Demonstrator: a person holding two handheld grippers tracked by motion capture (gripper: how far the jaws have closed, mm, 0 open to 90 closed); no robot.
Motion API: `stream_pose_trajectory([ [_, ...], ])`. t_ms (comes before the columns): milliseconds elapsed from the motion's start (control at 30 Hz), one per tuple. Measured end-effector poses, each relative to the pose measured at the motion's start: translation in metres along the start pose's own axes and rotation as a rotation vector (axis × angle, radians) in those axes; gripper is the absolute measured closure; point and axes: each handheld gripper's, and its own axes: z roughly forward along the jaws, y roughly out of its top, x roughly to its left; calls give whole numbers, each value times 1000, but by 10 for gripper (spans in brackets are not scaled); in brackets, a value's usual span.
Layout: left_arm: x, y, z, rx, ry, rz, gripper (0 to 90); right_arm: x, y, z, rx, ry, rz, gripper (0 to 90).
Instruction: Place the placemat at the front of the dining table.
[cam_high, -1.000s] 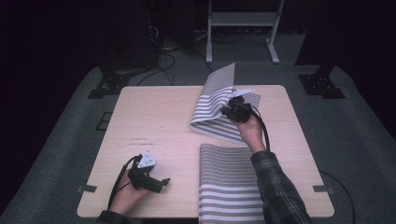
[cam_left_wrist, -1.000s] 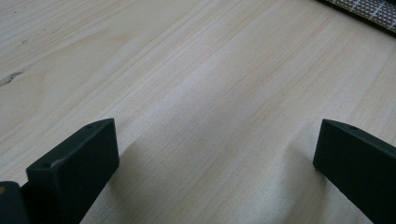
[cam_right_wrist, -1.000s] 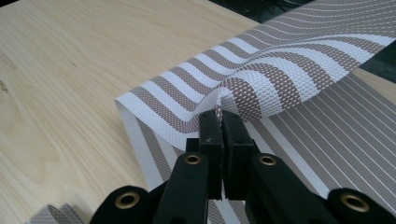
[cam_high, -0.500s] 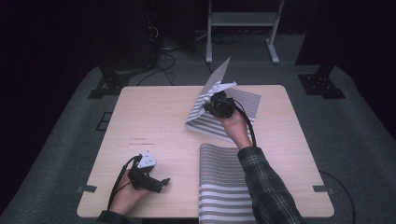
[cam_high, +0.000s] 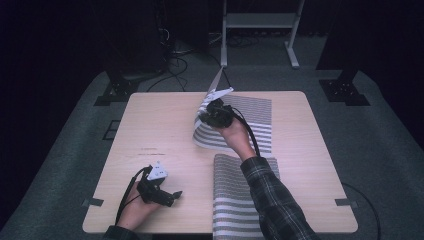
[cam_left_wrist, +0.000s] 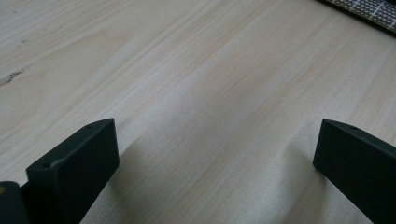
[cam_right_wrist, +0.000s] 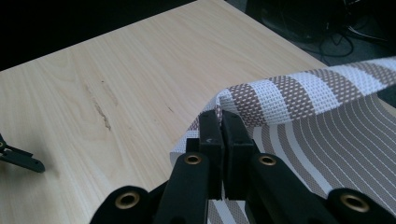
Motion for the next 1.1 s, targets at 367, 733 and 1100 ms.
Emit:
stream_pose_trajectory([
  [367,-1,0,0,-2,-1,1,0,24,7,27,30,58,-25,882],
  [733,-1,0,1,-2,-5,1,0,30,-6,56,79,80,-17,880],
  [1100,-2,2,2,-4,-8,6,0,31,-14,69,91,90,-8,865],
])
